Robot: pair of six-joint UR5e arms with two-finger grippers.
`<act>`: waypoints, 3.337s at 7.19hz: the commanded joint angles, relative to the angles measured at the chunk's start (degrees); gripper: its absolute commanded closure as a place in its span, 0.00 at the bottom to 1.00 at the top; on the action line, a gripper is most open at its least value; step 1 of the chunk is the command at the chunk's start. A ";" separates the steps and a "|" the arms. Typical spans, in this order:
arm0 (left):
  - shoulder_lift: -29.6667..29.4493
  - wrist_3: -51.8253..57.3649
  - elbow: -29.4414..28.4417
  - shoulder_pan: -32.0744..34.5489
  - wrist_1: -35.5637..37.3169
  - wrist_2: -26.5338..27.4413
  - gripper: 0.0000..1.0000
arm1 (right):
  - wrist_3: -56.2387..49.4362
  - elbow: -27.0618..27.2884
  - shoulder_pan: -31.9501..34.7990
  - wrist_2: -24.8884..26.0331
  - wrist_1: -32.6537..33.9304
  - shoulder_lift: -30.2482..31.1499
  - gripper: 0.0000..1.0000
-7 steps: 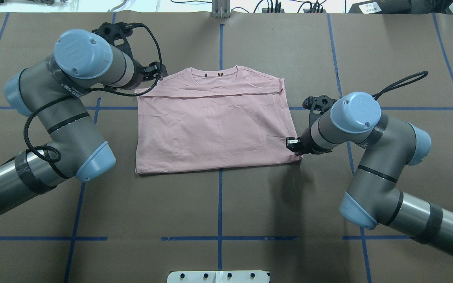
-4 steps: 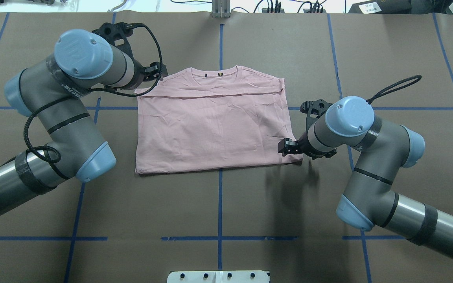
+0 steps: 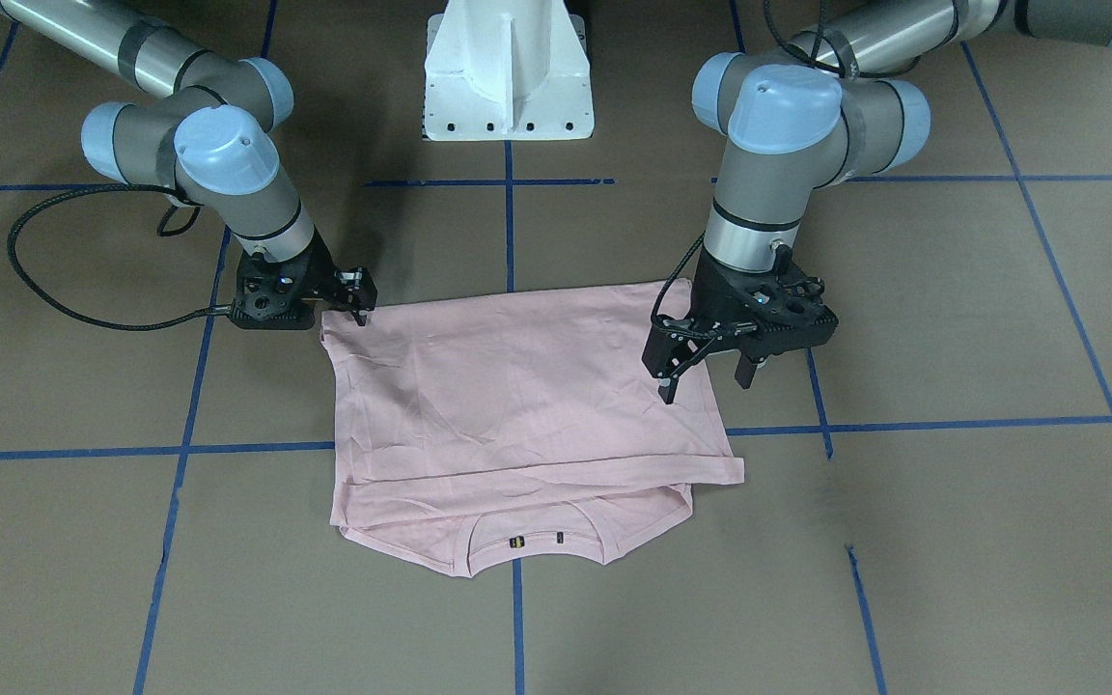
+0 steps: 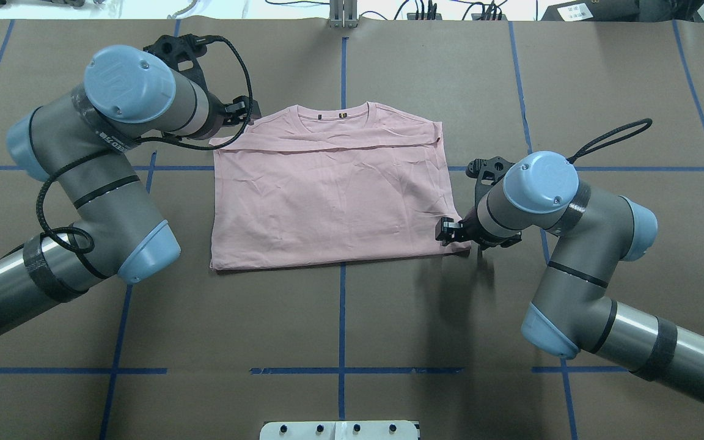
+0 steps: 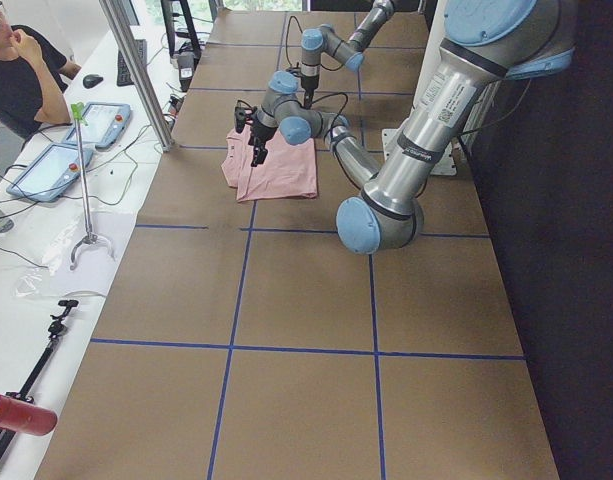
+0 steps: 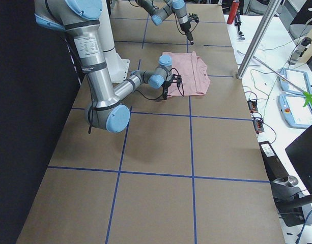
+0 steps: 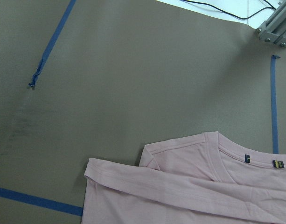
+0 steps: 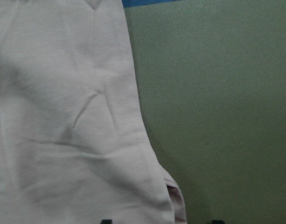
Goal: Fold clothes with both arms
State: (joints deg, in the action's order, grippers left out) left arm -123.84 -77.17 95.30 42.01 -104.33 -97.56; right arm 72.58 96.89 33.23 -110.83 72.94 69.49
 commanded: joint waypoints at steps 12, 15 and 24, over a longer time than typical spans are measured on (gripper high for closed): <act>-0.61 -1.84 0.24 -1.31 -0.08 0.35 0.00 | 0.89 18.31 0.88 -6.91 3.00 18.10 1.00; -0.61 -4.04 0.85 -3.07 -0.08 0.79 0.00 | 4.55 27.98 -9.27 -12.31 2.83 30.76 1.00; 1.06 -32.74 5.51 -22.39 8.13 4.65 0.01 | 19.44 30.03 -8.90 -5.10 2.39 22.54 0.00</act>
State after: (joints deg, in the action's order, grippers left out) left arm -122.68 -103.32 100.63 23.69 -100.32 -94.41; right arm 92.27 127.14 21.79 -115.95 75.36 92.92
